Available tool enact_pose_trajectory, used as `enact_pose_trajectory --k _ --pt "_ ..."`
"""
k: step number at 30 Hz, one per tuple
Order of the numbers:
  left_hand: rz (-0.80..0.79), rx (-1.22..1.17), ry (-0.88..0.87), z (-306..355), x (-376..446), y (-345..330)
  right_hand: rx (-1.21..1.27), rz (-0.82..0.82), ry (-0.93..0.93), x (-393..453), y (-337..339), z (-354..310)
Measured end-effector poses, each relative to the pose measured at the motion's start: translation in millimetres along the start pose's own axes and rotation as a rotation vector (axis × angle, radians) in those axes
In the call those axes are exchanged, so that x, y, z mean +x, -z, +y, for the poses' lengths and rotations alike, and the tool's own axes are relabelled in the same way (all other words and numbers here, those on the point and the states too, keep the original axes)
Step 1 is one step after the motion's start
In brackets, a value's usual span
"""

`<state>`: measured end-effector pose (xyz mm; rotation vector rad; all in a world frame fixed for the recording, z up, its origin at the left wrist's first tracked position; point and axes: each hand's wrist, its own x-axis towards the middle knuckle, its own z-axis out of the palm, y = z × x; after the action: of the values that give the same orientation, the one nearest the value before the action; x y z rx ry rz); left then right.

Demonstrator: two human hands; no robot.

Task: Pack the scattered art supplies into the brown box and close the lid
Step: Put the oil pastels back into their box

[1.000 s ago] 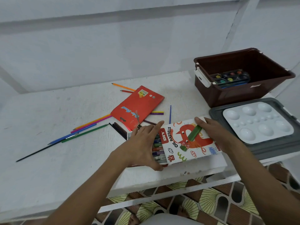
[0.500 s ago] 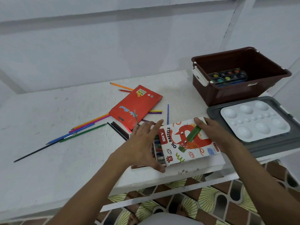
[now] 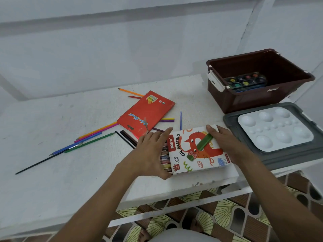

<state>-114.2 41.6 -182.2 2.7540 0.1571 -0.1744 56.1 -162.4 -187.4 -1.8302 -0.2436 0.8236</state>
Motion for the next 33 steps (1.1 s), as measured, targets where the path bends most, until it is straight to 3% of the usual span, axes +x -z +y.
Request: enact_pose_trajectory --k 5,8,11,13,15,18,21,25,33 --pt "-0.004 -0.041 -0.028 3.8 6.1 5.1 0.036 -0.013 -0.019 0.5 3.8 2.9" --pt "-0.008 -0.442 0.065 7.2 2.1 13.5 0.071 0.001 -0.013 0.9 9.8 6.5" --pt "0.216 -0.784 0.269 7.7 -3.6 15.7 0.129 0.030 -0.043 2.4 14.2 8.4" --pt "0.344 -0.793 0.402 3.5 -5.6 13.5 0.167 0.044 -0.063 2.5 17.2 10.1" --pt "0.343 -0.854 0.467 3.0 -6.3 13.5 0.182 0.052 -0.066 1.6 17.7 9.9" --pt "0.306 -0.976 0.459 8.7 -7.4 14.7 0.184 0.074 -0.042 2.9 18.1 10.4" --pt "0.363 -0.931 0.438 11.4 -4.0 16.2 0.169 0.093 0.006 3.6 16.2 9.1" --pt "0.283 -0.882 0.350 24.7 1.9 12.4 0.135 0.061 0.070 1.8 6.1 3.0" --pt "0.346 -1.044 0.327 30.8 10.8 17.2 0.234 0.052 0.001 -0.9 10.7 5.9"
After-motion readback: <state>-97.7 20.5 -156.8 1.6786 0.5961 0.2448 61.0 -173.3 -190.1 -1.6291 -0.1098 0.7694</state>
